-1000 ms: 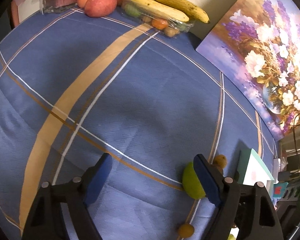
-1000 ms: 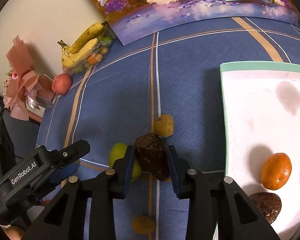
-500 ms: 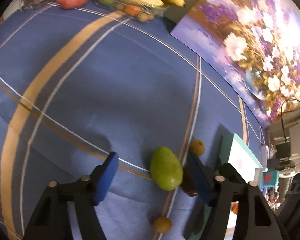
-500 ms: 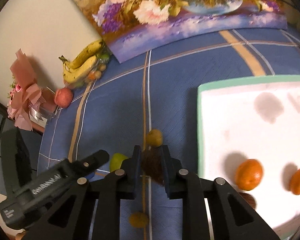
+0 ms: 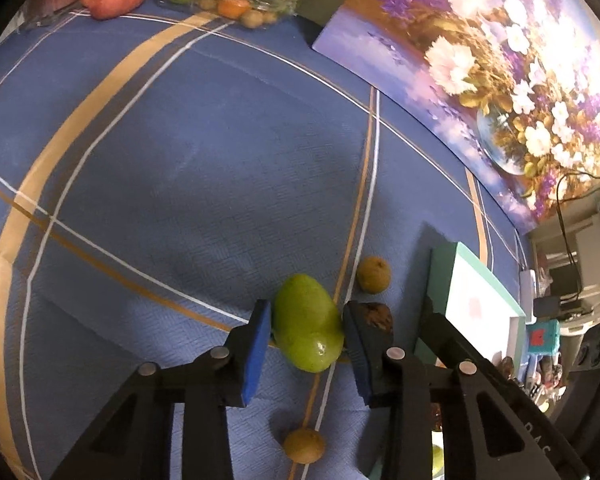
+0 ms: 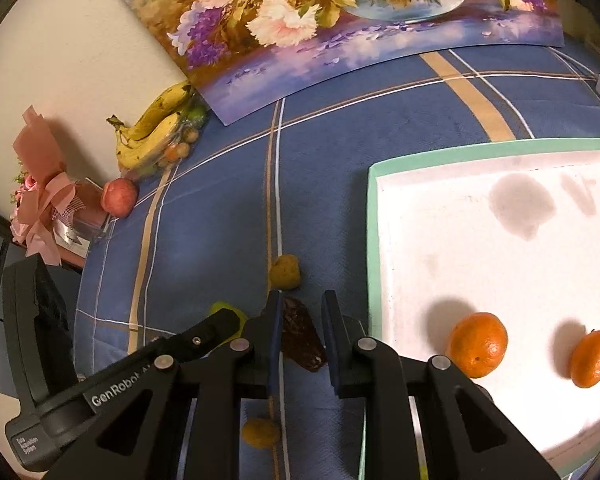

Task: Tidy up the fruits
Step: 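Grasp a green pear with the left tool while the right tool holds the date, then carry the green pear and the dark date over the tray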

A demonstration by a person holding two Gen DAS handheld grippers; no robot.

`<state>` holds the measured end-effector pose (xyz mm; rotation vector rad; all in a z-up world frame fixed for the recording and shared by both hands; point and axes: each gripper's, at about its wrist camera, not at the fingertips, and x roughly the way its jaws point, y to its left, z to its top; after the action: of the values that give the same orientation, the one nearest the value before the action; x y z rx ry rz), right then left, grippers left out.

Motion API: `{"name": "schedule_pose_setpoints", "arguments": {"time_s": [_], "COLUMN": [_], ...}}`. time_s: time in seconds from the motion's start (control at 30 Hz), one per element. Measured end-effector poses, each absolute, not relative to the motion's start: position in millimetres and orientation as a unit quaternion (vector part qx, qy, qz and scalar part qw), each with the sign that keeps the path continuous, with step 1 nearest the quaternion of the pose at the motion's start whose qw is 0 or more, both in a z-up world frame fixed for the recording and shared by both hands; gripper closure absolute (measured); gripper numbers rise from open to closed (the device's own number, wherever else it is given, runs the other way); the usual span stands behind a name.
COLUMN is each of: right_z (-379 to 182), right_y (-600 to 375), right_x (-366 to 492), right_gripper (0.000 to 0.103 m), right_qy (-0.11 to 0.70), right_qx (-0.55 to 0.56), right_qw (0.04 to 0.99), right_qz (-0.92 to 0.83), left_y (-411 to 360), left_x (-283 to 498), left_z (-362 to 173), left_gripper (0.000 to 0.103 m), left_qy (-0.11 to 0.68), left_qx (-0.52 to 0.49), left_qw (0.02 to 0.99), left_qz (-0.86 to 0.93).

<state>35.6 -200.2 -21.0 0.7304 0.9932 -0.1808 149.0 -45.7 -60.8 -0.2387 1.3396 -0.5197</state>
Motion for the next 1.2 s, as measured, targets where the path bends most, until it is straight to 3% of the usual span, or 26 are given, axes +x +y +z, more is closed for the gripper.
{"name": "schedule_pose_setpoints", "arguments": {"time_s": [0.17, 0.27, 0.4, 0.53, 0.77, 1.2], "right_z": [-26, -30, -35, -41, -43, -4], "right_y": [-195, -190, -182, -176, -168, -189], "right_x": [40, 43, 48, 52, 56, 34], "right_gripper": [0.081, 0.073, 0.072, 0.064, 0.064, 0.066], "right_qy": [0.478, 0.483, 0.493, 0.504, 0.512, 0.443], "right_qx": [0.331, 0.327, 0.317, 0.301, 0.274, 0.288], "right_qw": [0.810, 0.809, 0.808, 0.807, 0.812, 0.844], "right_qz": [-0.080, -0.076, -0.067, -0.062, -0.060, -0.087], "left_y": [-25, -16, -12, -13, -12, -13], "left_x": [156, 159, 160, 160, 160, 155], "left_z": [-55, -51, -46, -46, -46, -14], "left_gripper": [0.064, 0.064, 0.064, 0.064, 0.064, 0.064], "left_qy": [0.600, 0.596, 0.593, 0.594, 0.596, 0.566], "left_qx": [-0.114, -0.121, -0.128, -0.129, -0.131, -0.127], "left_qw": [0.763, 0.767, 0.769, 0.769, 0.768, 0.786], "left_qz": [-0.210, -0.203, -0.199, -0.198, -0.196, -0.215]}}
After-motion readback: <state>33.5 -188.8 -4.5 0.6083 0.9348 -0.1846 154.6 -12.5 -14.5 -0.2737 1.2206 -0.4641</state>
